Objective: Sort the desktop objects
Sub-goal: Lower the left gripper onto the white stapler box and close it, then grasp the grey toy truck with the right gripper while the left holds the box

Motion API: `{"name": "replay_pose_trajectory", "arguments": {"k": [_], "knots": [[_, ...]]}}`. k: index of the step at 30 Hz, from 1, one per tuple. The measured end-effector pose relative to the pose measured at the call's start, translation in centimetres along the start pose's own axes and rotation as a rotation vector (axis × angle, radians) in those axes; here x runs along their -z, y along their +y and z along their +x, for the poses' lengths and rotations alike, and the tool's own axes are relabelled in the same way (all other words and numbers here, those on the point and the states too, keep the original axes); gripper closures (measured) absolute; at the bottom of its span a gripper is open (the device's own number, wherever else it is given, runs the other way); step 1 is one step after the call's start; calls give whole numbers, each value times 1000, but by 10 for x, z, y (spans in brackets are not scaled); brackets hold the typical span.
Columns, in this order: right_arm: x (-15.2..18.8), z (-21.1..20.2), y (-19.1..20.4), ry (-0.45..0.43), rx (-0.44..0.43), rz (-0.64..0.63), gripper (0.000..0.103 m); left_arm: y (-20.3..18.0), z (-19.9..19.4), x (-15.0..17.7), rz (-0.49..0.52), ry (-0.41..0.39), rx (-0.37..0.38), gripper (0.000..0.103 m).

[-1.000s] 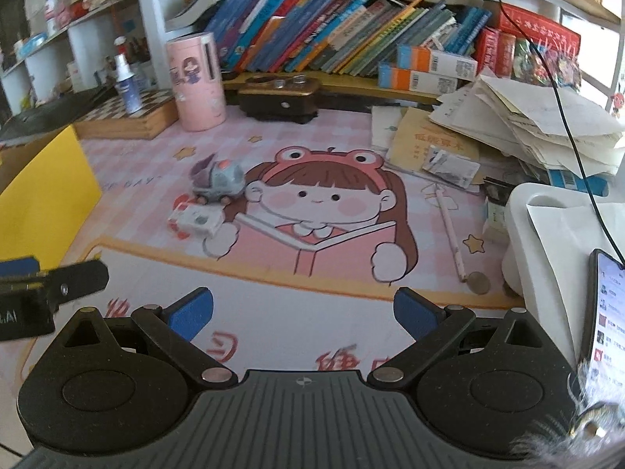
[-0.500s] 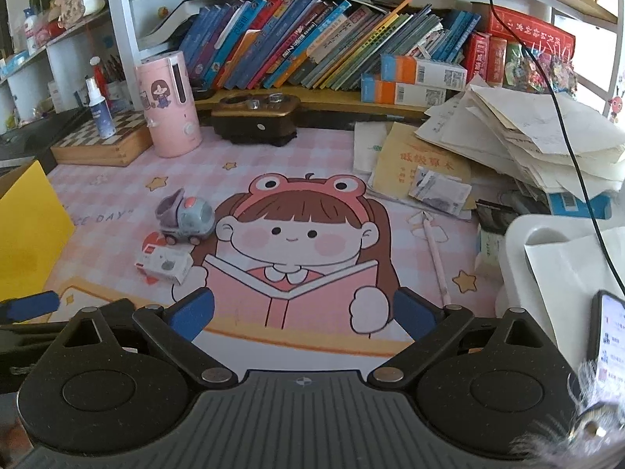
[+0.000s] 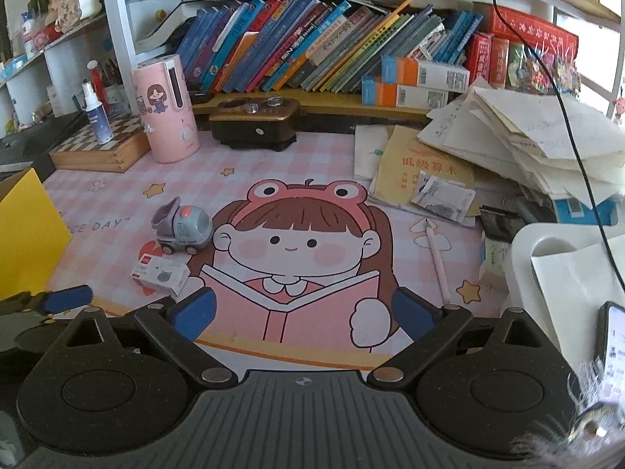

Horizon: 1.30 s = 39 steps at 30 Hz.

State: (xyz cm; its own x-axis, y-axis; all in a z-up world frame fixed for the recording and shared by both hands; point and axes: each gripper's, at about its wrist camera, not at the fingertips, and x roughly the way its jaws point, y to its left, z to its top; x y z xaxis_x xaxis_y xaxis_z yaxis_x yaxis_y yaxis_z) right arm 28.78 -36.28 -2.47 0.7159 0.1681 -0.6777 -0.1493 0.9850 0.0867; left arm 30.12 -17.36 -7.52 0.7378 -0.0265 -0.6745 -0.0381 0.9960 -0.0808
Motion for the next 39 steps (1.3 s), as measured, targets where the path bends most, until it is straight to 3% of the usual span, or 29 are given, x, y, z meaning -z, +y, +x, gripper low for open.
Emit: {"name": "replay_pose_trajectory", "arguments": {"k": [12,17,26,39], "knots": [[-4,2,1,-12,-23,-6,6,-10,27,-12,52,-22,-17,24],[-7,4,2,-16,-27,-9,6,-15,31,-13,121,-34,-28,48],[-16,14,11,-23,-51,-18,6,6,11,-11,72,-29,-19,49],[-27,61,53,-3,-162,-105,5,52,-44,9,-30,2,-61,49]]}}
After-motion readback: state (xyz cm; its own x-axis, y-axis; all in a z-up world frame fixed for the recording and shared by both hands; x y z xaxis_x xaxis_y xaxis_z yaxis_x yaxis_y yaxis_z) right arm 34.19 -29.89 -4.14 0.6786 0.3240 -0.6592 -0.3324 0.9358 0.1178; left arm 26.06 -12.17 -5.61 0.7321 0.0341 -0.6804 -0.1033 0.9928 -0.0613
